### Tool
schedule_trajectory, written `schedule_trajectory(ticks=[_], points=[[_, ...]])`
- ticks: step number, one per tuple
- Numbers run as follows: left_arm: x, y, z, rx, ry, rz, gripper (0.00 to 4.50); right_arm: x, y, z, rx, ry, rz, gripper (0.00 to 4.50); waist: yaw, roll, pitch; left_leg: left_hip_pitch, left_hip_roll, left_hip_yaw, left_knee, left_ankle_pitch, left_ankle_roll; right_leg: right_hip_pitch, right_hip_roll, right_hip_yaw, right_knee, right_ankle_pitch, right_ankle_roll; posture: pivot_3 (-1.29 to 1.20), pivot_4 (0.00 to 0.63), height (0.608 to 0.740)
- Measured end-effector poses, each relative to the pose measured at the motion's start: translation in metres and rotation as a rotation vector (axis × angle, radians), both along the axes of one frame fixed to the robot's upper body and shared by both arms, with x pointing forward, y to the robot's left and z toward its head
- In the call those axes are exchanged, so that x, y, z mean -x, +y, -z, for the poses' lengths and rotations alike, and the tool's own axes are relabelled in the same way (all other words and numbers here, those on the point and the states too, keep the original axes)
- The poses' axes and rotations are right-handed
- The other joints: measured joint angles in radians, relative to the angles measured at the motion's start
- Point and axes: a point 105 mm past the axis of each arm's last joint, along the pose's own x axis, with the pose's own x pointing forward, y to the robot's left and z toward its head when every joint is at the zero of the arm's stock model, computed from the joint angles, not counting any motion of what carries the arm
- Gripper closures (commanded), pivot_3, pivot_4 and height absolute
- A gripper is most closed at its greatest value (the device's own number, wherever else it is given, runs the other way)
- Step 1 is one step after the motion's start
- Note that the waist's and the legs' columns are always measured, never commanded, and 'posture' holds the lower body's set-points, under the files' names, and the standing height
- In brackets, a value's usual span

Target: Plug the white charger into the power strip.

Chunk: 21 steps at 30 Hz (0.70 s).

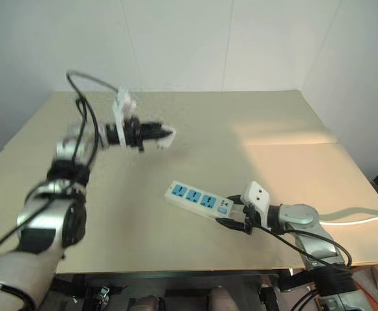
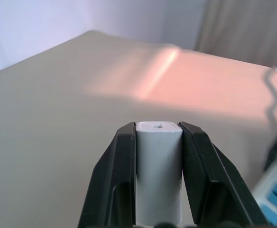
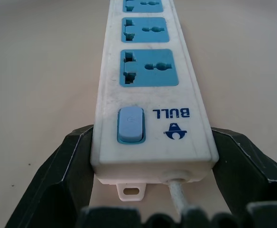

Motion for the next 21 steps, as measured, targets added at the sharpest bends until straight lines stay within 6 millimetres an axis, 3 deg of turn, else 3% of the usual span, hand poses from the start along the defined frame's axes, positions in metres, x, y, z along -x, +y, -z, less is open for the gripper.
schedule_trajectory(ticks=[2,6,9,21], points=[[0.015,0.0,0.01,0.038,0.003,0.061,3.51,0.001,0.003,0.0,-0.001,-0.006,-0.022,1.05,0.003,-0.001,0.0,-0.001,0.0,-0.001,0.001,0.0,0.0,0.0,0.0,0.0,0.001,0.0,0.0,0.0,0.15,0.74],[0.041,0.003,-0.012,0.204,-0.107,0.163,3.51,0.002,0.012,-0.003,-0.001,-0.035,-0.09,1.05,0.011,-0.001,0.0,0.0,0.0,-0.001,0.002,0.0,0.0,0.002,-0.001,-0.001,-0.001,0.0,0.0,0.0,0.15,0.74],[0.058,0.005,-0.016,0.287,-0.109,0.251,3.51,-0.002,0.021,-0.001,0.018,-0.044,-0.138,1.05,0.008,-0.001,0.0,0.002,0.0,-0.001,0.002,0.0,0.0,0.003,-0.001,-0.001,0.0,0.0,0.0,0.0,0.15,0.74],[0.084,0.003,0.011,0.266,-0.008,0.416,3.51,-0.013,0.048,0.002,0.026,-0.052,-0.272,1.05,0.0,-0.001,0.0,0.003,0.001,-0.001,0.001,0.0,0.0,0.004,0.0,0.0,0.0,0.0,-0.001,0.0,0.15,0.74]])
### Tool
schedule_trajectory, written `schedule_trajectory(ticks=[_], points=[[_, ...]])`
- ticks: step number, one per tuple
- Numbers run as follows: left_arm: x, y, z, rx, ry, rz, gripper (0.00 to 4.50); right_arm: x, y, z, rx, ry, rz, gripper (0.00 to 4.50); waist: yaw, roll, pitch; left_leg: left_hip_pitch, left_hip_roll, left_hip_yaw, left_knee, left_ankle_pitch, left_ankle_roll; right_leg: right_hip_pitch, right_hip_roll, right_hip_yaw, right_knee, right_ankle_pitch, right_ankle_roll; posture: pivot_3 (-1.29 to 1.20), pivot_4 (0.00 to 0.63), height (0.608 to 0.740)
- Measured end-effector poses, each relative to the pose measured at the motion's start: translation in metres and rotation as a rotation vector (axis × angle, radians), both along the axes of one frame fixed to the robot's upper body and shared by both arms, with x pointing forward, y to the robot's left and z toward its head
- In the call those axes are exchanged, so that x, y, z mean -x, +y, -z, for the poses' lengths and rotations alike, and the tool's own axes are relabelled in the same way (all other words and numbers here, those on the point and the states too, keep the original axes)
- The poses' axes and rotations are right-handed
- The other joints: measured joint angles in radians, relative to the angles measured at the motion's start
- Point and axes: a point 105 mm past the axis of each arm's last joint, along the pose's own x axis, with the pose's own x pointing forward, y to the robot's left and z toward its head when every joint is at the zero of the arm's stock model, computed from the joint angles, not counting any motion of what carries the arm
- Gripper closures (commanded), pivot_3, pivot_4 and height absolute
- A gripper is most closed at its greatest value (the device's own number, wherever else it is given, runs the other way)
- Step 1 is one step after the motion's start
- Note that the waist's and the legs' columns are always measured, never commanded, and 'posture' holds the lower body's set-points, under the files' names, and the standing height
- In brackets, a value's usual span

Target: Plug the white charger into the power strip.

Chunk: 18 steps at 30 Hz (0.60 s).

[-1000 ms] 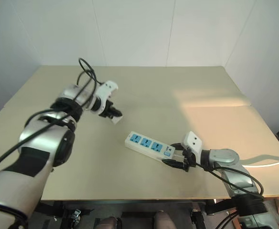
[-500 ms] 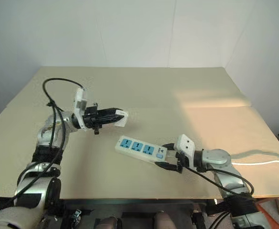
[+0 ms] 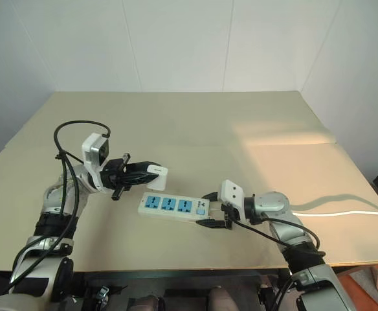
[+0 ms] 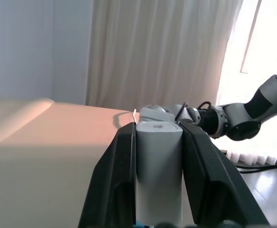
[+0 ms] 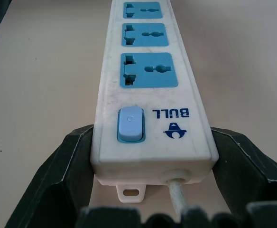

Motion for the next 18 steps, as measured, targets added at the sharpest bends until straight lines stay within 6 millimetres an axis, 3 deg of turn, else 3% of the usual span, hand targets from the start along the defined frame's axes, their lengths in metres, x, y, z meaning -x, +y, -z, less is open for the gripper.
schedule_trajectory(ticks=[8,18], points=[[0.005,-0.019,0.021,-0.028,-0.047,0.04,3.51,0.001,0.004,0.001,-0.002,0.001,-0.026,1.05,0.0,0.0,0.0,0.0,0.0,0.0,0.0,0.0,0.0,0.0,0.0,0.0,0.0,0.0,0.0,0.0,0.15,0.74],[0.0,-0.029,0.046,-0.016,0.024,0.029,3.51,0.004,0.012,0.001,0.002,-0.007,-0.046,1.05,0.0,0.0,0.0,0.0,0.0,0.0,0.0,0.0,0.0,0.0,0.001,0.0,0.0,0.0,0.0,0.0,0.15,0.74]])
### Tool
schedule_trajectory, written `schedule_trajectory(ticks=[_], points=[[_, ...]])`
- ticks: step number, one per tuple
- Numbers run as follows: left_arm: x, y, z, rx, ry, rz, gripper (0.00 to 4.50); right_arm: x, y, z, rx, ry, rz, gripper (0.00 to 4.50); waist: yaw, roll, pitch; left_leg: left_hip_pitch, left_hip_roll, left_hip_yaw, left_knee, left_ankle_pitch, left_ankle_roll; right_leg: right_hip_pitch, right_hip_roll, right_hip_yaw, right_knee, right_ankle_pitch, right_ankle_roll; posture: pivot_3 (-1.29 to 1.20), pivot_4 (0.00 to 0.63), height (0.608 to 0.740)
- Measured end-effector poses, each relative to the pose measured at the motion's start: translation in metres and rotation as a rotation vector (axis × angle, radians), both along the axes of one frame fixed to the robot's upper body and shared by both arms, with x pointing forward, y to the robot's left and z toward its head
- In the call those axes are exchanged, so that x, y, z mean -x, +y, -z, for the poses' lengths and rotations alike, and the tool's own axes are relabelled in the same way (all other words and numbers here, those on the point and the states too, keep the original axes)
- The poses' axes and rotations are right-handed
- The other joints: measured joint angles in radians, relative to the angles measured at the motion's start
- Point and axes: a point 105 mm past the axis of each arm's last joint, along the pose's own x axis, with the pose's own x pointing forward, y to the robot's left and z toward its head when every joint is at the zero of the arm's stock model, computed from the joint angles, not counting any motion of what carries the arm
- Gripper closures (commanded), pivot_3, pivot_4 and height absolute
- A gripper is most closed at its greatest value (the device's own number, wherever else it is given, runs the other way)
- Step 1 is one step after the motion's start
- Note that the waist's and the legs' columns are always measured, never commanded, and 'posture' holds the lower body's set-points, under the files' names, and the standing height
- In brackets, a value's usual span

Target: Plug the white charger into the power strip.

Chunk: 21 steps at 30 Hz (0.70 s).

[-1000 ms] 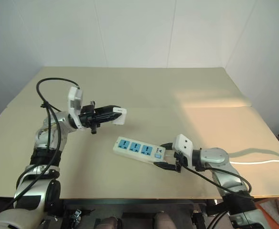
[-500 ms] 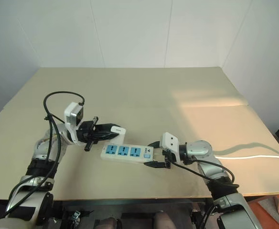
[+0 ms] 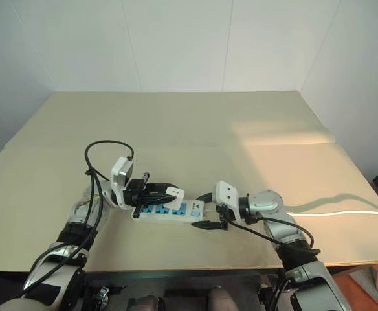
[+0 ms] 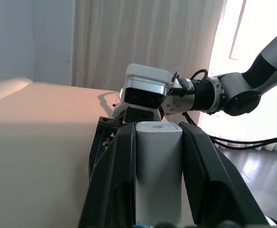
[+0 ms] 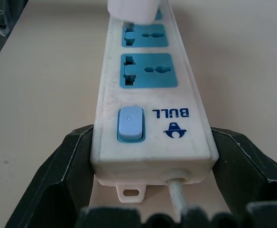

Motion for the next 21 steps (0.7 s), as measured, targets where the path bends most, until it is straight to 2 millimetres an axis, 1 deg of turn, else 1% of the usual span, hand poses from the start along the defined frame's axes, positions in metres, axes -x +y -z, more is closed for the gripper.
schedule_trajectory(ticks=[2,9,21], points=[[-0.001,-0.002,0.004,-0.003,0.018,0.0,3.51,0.001,0.002,0.0,0.002,0.002,-0.005,1.05,0.0,0.0,0.0,0.0,0.0,0.0,0.0,0.0,0.0,0.0,0.0,0.0,0.0,0.0,0.0,0.0,0.15,0.74],[-0.006,-0.005,0.004,0.003,0.027,-0.004,3.51,0.001,0.003,0.0,0.004,0.008,-0.005,1.05,0.0,0.0,0.0,0.0,0.0,0.0,0.0,0.0,0.0,0.0,0.0,0.0,0.0,0.0,0.0,0.0,0.15,0.74],[-0.003,-0.009,0.015,-0.03,0.049,0.015,3.51,0.0,0.006,0.0,0.006,0.003,0.0,1.05,-0.001,0.0,0.0,0.0,0.0,0.0,0.0,0.0,0.0,0.0,0.001,0.0,0.0,0.0,0.0,0.0,0.15,0.74]])
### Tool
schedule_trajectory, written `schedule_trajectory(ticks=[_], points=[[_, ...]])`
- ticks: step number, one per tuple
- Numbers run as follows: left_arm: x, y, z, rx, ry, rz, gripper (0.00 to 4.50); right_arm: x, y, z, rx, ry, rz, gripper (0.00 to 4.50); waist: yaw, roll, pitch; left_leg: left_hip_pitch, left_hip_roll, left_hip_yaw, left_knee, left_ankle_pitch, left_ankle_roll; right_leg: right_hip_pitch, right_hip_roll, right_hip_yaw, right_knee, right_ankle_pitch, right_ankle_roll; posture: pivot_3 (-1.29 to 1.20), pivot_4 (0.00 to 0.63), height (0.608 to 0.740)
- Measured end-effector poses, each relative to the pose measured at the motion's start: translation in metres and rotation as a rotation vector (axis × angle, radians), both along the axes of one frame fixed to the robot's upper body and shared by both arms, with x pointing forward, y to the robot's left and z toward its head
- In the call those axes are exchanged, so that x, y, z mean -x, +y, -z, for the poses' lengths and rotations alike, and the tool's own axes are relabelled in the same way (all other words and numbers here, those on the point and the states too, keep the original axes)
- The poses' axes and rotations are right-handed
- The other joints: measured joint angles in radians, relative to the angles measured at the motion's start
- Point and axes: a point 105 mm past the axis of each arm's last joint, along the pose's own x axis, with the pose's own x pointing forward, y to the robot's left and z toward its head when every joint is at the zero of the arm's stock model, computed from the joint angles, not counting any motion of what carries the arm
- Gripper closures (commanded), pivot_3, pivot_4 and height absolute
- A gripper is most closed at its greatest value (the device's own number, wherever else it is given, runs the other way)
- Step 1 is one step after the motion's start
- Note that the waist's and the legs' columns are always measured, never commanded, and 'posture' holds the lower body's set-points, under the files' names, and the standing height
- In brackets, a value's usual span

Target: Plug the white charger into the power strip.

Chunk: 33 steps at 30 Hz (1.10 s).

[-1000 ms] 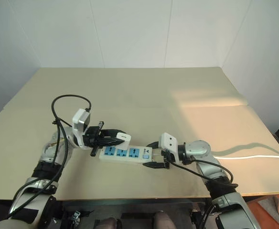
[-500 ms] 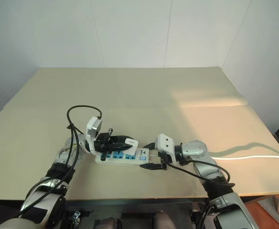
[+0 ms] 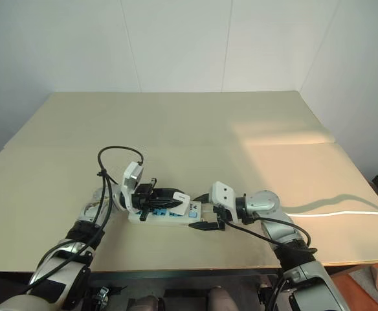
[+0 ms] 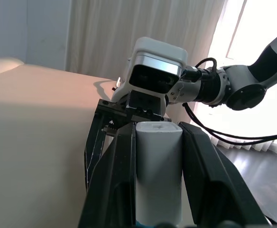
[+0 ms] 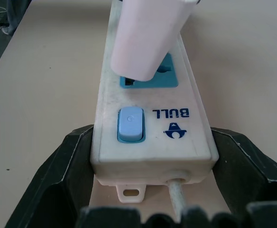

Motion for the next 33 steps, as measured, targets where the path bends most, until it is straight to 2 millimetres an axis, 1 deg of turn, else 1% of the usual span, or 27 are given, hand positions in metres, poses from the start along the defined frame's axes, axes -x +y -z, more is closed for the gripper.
schedule_trajectory(ticks=[5,20,30,33], points=[[0.0,0.0,0.003,-0.006,0.008,-0.002,3.51,0.0,0.002,0.0,-0.002,0.0,-0.002,1.05,0.0,0.0,0.0,0.0,0.0,0.0,0.0,0.0,0.0,0.0,0.0,0.0,0.0,0.0,0.0,0.0,0.15,0.74],[-0.001,0.003,0.007,-0.011,-0.045,-0.024,3.51,-0.001,0.002,0.001,-0.002,0.002,0.004,1.05,0.0,0.0,0.0,0.002,0.0,0.0,0.0,0.0,0.0,0.002,0.0,0.0,0.0,0.0,0.0,0.0,0.15,0.74],[-0.001,0.011,0.006,-0.032,-0.081,-0.04,3.51,-0.002,0.004,0.001,-0.007,0.005,0.006,1.05,-0.001,0.0,0.0,0.002,0.001,0.0,0.0,0.0,0.0,0.002,0.001,0.0,0.0,0.0,0.0,0.0,0.15,0.74],[-0.001,0.022,0.008,-0.054,-0.078,-0.062,3.51,-0.003,0.005,0.001,-0.009,0.007,0.005,1.05,-0.003,0.0,0.0,0.002,0.001,0.0,0.0,0.0,0.0,0.002,0.001,0.0,0.0,0.0,0.0,0.0,0.15,0.74]])
